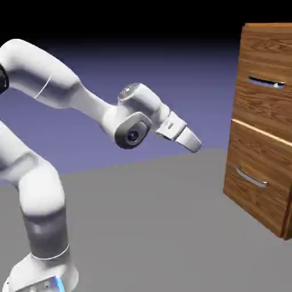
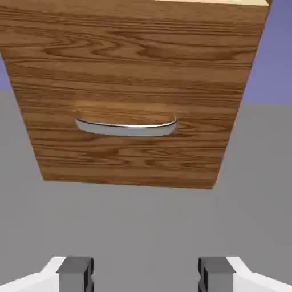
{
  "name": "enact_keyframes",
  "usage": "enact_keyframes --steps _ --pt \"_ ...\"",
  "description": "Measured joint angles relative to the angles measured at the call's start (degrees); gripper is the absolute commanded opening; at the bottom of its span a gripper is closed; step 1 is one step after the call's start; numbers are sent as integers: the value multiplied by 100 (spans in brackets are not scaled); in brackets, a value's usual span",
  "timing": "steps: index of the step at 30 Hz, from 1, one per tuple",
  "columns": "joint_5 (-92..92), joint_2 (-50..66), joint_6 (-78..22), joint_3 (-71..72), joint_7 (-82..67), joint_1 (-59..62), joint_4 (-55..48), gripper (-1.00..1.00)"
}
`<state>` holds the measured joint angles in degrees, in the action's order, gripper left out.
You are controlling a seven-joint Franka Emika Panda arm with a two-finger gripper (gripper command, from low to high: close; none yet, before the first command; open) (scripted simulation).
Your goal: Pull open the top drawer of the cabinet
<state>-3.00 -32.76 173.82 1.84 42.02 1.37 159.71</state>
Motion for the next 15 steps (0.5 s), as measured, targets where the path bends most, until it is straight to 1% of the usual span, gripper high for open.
enact_keyframes --steps 15 --pt "-3738 -123 -238 2290 -544 2554 -1604 0"
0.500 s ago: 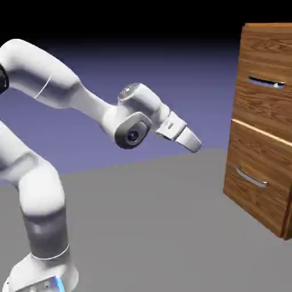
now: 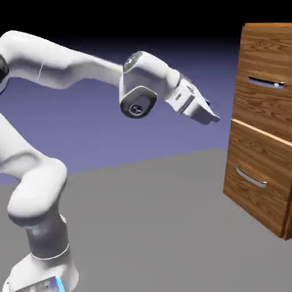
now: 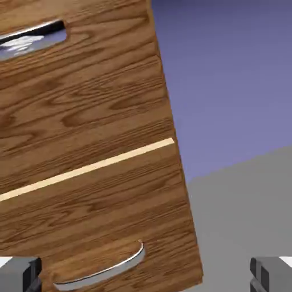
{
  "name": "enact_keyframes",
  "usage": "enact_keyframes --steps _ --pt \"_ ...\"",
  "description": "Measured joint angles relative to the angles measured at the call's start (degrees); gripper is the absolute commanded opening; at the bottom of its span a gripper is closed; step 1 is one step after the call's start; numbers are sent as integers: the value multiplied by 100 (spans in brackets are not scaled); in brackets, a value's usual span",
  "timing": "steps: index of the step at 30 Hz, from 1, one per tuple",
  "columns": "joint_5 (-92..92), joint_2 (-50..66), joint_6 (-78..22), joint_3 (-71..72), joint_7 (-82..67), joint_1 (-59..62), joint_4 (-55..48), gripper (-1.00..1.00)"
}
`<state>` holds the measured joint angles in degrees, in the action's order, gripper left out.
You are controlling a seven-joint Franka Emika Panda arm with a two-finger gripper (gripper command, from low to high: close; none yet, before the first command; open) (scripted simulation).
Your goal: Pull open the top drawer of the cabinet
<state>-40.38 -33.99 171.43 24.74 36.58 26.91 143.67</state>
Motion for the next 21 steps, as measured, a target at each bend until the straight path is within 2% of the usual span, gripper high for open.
enact_keyframes --steps 21 --pt "-5233 -173 -333 3206 -762 3576 -2246 0"
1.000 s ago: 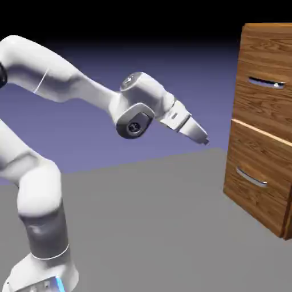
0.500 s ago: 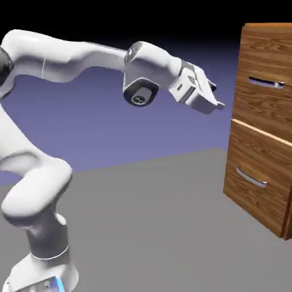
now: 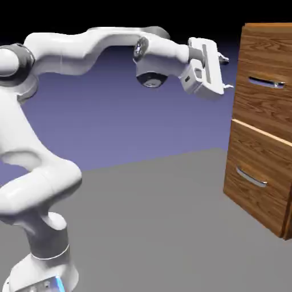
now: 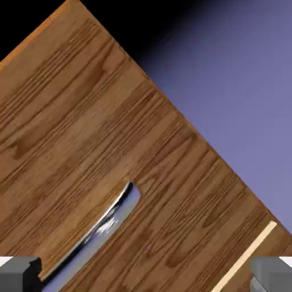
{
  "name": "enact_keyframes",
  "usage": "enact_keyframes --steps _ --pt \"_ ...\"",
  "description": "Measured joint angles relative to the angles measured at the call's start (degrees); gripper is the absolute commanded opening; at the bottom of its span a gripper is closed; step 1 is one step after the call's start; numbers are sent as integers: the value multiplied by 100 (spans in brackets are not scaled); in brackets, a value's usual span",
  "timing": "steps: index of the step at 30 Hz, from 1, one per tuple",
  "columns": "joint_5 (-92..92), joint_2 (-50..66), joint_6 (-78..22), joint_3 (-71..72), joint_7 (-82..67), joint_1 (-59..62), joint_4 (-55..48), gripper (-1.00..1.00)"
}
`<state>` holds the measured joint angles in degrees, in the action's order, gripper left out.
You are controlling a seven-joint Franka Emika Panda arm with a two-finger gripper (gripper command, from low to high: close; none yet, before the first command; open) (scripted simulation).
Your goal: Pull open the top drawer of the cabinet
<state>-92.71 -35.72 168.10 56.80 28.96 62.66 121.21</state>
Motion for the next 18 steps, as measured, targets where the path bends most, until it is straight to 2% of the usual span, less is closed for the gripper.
enact_keyframes --steps 18 --pt "-4485 -148 -286 2748 -653 3065 -1925 0"
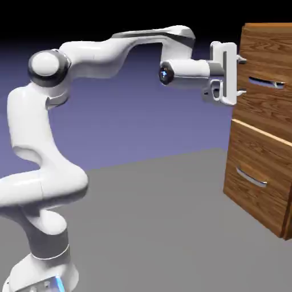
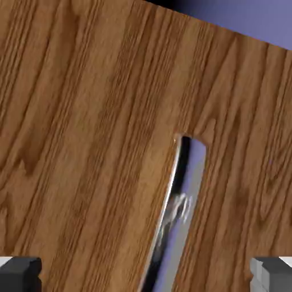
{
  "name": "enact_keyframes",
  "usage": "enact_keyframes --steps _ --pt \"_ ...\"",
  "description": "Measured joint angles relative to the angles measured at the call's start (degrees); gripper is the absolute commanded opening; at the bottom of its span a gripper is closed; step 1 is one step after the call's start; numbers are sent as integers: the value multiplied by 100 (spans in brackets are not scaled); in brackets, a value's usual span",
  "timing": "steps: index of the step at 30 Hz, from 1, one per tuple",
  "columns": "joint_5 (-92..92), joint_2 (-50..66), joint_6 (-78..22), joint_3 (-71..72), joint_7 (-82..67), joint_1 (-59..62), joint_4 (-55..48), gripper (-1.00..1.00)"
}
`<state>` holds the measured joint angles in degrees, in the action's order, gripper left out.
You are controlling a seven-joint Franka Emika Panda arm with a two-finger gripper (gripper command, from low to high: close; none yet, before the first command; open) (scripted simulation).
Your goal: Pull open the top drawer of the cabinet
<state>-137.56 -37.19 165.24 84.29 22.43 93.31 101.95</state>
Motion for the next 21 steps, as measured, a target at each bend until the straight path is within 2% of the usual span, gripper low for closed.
enact_keyframes --steps 6,13,14,16,21 --pt "-1413 -47 -90 866 -206 966 -607 0" --pt "-1006 -476 83 1746 540 2212 -1703 0" --pt "-958 -526 103 1847 627 2356 -1830 -100" --pt "-958 -526 103 1848 627 2356 -1831 -100" --pt "-1268 -236 -90 1079 121 1318 -884 -100"
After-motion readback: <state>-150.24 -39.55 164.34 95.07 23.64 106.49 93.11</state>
